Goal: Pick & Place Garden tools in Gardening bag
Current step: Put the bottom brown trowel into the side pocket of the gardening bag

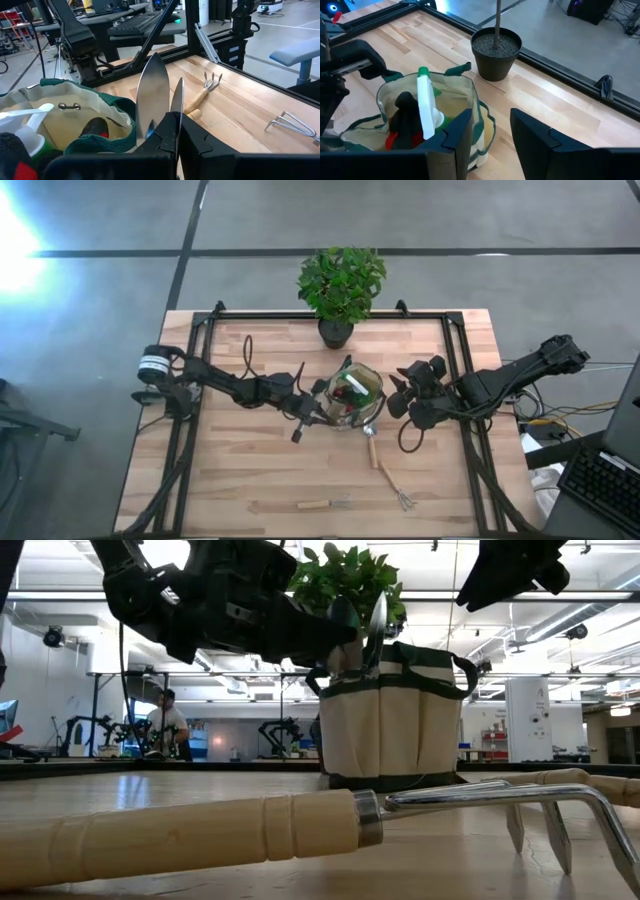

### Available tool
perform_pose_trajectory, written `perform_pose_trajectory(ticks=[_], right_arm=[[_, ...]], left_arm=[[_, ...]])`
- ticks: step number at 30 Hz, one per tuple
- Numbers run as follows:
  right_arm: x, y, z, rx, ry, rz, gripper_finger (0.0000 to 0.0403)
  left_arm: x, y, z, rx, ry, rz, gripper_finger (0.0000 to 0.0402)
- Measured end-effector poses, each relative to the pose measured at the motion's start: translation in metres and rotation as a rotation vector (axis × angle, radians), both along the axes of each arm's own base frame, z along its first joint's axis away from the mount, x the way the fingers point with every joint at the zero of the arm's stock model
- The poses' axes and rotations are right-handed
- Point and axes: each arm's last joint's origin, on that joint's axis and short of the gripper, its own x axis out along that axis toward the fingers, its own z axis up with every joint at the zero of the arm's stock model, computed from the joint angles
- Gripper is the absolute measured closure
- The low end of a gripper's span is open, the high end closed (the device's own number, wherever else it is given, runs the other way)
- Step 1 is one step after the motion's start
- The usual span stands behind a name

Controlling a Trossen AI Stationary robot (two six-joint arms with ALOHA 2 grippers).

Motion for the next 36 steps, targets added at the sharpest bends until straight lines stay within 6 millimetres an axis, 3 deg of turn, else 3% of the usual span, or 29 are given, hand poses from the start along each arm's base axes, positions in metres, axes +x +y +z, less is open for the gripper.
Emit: perform_pose_trajectory(ticks=[20,25,36], right_arm=[[0.0,0.0,-0.001,-0.003,0.004,0.002,0.0274],[0.0,0.0,-0.001,-0.002,0.005,0.002,0.0275],[0.0,0.0,-0.001,-0.002,0.006,0.003,0.0283]], left_arm=[[-0.001,0.0,0.001,-0.092,0.045,0.023,0.0378],[-0.003,0.001,-0.004,-0.102,0.106,0.074,0.0328],[-0.002,0.004,0.013,-0.12,0.146,0.178,0.0175]])
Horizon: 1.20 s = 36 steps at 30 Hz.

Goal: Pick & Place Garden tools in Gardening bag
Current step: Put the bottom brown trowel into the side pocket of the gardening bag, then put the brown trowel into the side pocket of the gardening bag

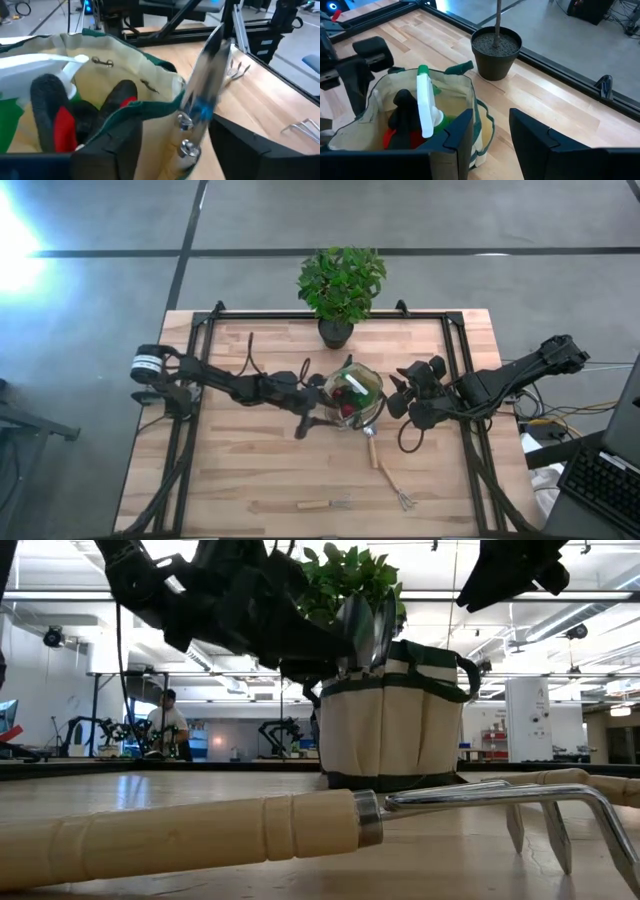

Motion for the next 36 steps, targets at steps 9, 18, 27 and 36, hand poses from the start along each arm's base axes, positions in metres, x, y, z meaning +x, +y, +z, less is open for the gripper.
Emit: perform_pose_trajectory(ticks=[9,18,27,36], right_arm=[[0.0,0.0,0.0,0.002,0.002,0.001,0.0269],[0.0,0.0,-0.001,0.005,0.005,0.004,0.0278],[0.0,0.0,-0.003,-0.001,0.014,0.006,0.0287],[-0.003,-0.001,-0.016,-0.031,0.072,0.018,0.0287]], left_arm=[[-0.016,0.0,0.022,-0.016,0.048,0.004,0.012],[-0.043,0.003,0.049,-0.002,0.102,0.093,0.0122],[-0.063,0.013,0.06,0.052,0.169,0.431,0.0122],[-0.07,0.022,0.052,0.149,0.235,0.767,0.0124]])
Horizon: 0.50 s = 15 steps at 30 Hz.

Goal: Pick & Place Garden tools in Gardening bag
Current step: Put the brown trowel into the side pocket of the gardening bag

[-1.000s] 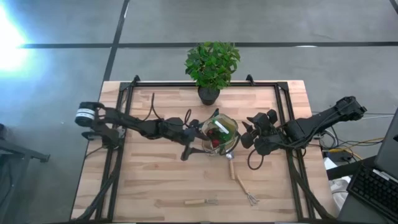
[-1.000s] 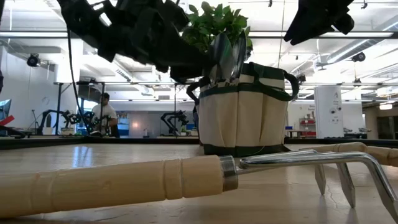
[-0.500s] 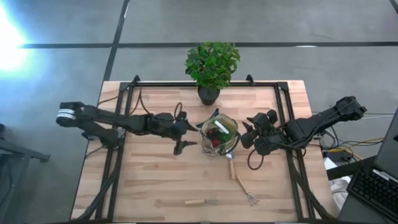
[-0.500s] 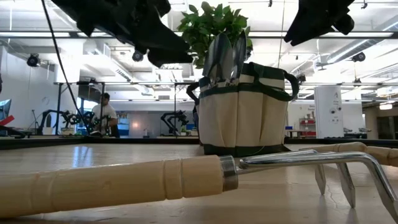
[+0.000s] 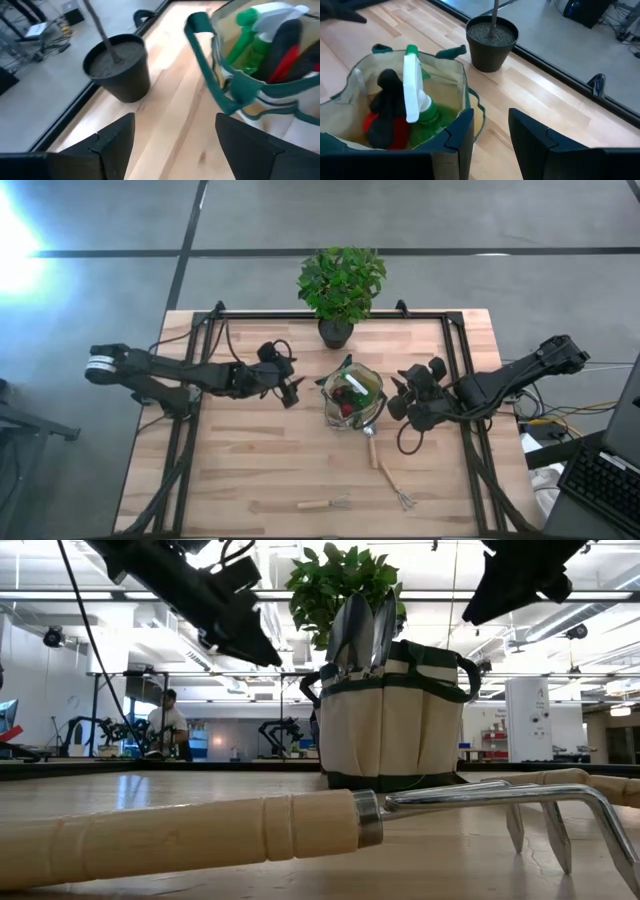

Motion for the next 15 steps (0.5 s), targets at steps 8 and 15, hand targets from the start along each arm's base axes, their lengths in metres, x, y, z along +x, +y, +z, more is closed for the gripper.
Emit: perform_pose_trajectory(ticks=[8,15], right_arm=[[-0.0007,0.0019,-0.0043,0.047,0.093,0.089,0.0295],[-0.0002,0.0052,-0.0064,0.157,0.133,0.154,0.0308]], left_arm=[[-0.0022,0.0004,-0.0046,-0.004,0.012,0.019,0.0201],[-0.0024,0.0003,-0.0024,0.008,0.013,0.011,0.0328]])
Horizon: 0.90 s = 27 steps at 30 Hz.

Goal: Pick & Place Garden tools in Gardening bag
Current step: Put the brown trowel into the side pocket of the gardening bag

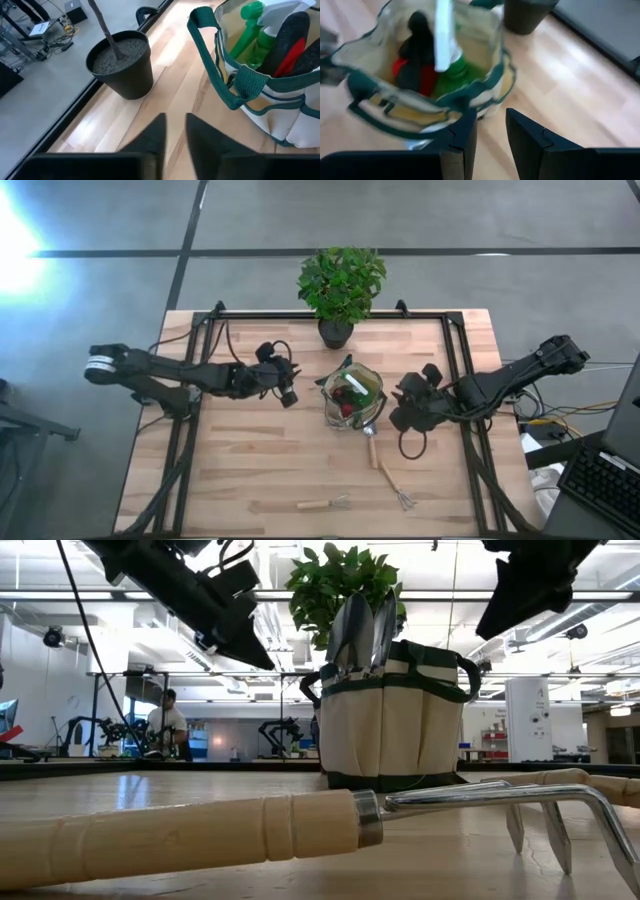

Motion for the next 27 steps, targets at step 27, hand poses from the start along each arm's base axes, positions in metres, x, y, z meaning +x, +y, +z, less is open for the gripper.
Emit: perform_pose_trajectory(ticks=[27], right_arm=[[-0.008,0.058,-0.001,0.51,-0.055,0.12,0.0316]], left_arm=[[-0.007,0.001,0.008,0.036,-0.02,0.032,0.0395]])
